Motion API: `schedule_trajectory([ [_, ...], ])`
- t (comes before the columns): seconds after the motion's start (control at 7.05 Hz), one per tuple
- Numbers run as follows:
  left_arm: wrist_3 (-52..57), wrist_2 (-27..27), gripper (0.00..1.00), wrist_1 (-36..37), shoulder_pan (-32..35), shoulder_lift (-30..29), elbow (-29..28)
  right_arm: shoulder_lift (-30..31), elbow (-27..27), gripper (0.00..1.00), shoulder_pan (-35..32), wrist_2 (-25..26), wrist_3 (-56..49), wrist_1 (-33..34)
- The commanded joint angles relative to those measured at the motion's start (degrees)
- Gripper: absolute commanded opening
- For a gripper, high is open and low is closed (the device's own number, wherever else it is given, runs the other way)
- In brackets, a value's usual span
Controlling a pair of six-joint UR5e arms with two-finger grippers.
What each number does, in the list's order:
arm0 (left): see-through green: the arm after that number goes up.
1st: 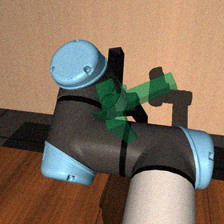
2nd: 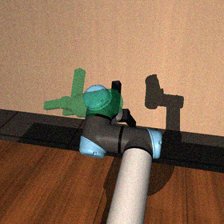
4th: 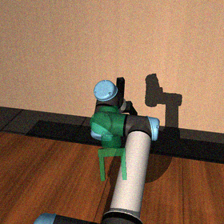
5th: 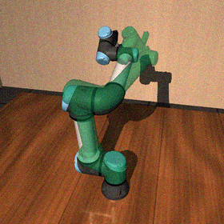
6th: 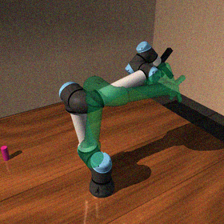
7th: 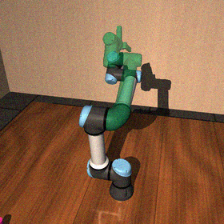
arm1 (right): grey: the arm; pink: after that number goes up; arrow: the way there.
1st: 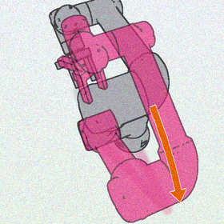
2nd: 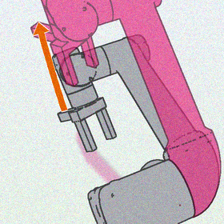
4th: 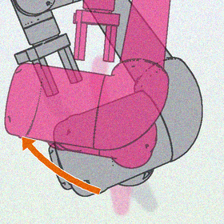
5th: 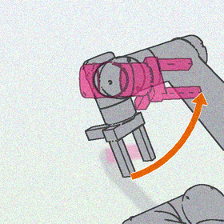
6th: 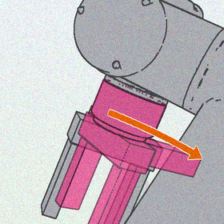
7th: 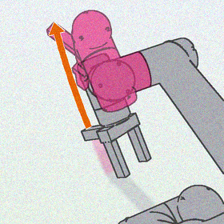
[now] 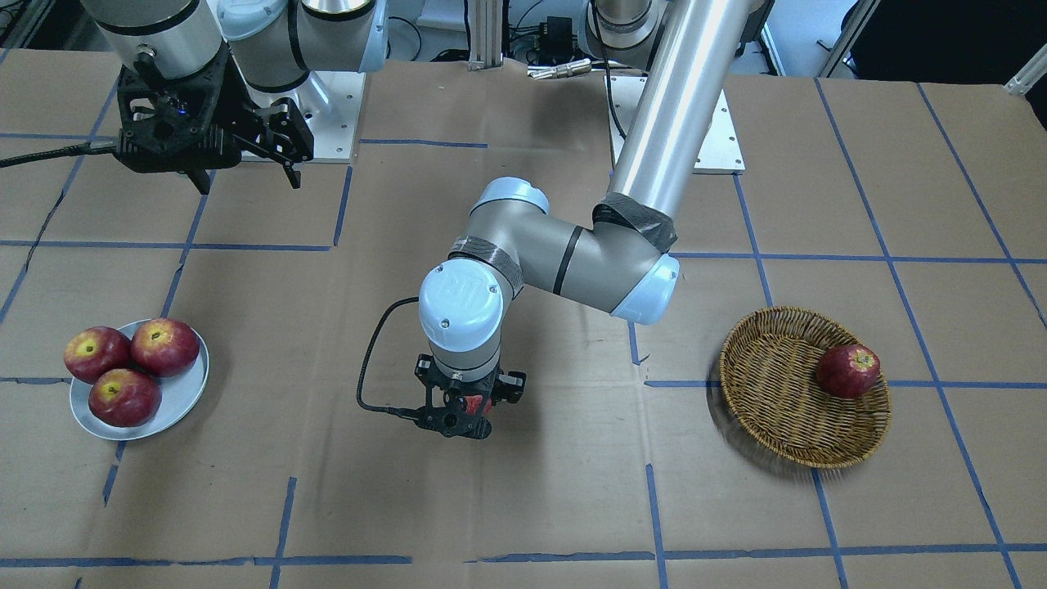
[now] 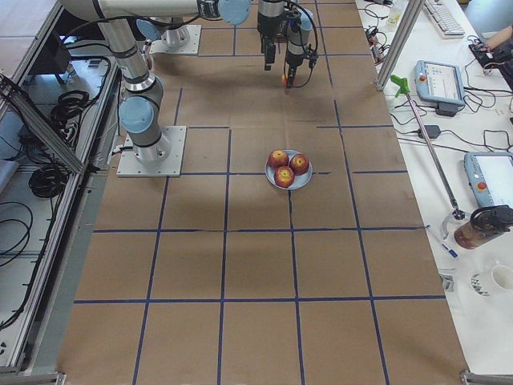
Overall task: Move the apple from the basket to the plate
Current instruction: 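Lower the apple onto the table center and open the left gripper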
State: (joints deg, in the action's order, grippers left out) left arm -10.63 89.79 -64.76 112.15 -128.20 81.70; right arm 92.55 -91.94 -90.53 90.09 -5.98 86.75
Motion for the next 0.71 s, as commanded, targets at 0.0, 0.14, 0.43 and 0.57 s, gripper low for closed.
schedule_trajectory([
  [0.0, 0.17, -0.06, 0.56, 0.24, -0.17, 0.32, 2.32, 0.0, 0.0, 1.0, 0.0, 0.0, 0.0, 0.0],
  [0.14, -0.53, -0.06, 0.62, 0.33, -0.09, 0.23, 2.41, 0.0, 0.0, 1.0, 0.0, 0.0, 0.0, 0.0],
  [0.43, -0.88, 0.03, 0.86, 0.25, -0.17, 0.23, 1.8, 0.0, 0.0, 1.0, 0.0, 0.0, 0.0, 0.0],
  [0.57, -1.15, -0.14, 0.99, -0.36, -0.17, 0.49, 1.8, 0.0, 0.0, 1.0, 0.0, 0.09, 0.0, 0.0],
])
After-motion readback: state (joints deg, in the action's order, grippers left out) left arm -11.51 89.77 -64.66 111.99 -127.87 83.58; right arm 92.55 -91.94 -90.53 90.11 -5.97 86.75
